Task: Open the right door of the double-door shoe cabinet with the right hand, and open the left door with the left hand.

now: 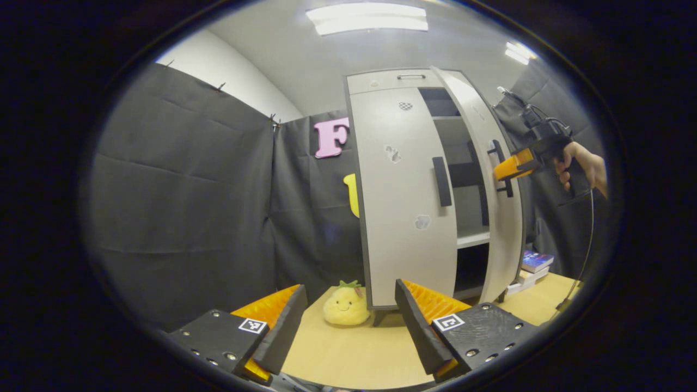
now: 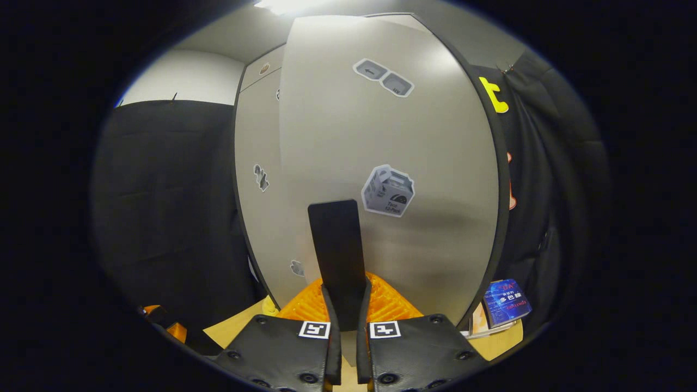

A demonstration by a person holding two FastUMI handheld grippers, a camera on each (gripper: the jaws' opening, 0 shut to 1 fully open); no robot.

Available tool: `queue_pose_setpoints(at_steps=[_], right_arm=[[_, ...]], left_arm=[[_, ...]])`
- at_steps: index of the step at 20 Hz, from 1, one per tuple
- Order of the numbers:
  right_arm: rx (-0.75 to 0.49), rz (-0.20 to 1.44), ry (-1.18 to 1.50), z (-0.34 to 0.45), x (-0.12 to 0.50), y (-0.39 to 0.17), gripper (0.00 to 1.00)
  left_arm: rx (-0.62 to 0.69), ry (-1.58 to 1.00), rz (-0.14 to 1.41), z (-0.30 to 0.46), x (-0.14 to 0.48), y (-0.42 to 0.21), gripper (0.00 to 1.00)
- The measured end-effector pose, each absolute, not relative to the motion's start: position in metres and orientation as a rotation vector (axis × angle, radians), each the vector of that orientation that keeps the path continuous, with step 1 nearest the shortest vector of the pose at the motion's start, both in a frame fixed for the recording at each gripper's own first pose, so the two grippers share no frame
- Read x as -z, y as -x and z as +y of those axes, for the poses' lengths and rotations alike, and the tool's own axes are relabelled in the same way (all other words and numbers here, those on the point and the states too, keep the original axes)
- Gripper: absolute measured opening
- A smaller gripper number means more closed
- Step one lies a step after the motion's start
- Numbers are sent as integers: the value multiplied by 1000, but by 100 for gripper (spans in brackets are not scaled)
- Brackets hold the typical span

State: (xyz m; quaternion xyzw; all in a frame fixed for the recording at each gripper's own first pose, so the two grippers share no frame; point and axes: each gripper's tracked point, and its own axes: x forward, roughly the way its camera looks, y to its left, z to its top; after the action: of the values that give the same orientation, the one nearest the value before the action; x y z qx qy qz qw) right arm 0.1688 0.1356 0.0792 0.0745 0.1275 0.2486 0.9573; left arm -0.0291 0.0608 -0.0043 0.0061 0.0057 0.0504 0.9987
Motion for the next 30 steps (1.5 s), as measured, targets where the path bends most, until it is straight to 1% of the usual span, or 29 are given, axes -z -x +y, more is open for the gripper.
queue_pose_setpoints(at_steps=[2,3,7,21,23,24,30], right_arm=[[-525,258,-144,131,-80,-165,10],[-533,260,-144,128,-80,-162,12],[-545,263,-157,117,-79,-159,12],[-481,250,-140,80,-80,-152,12],[-475,238,-125,76,-80,-151,10],[-473,233,-120,74,-81,-150,12],[-450,220,-134,65,-79,-152,12]], left_arm=[[-89,-12,11,52,2,24,96],[-84,-14,7,50,-1,21,96],[-54,-19,-2,31,-3,9,96],[62,-12,19,-40,2,-9,96],[68,-17,26,-47,1,-10,96],[70,-17,27,-50,2,-10,96],[78,-29,24,-59,-4,-10,96]])
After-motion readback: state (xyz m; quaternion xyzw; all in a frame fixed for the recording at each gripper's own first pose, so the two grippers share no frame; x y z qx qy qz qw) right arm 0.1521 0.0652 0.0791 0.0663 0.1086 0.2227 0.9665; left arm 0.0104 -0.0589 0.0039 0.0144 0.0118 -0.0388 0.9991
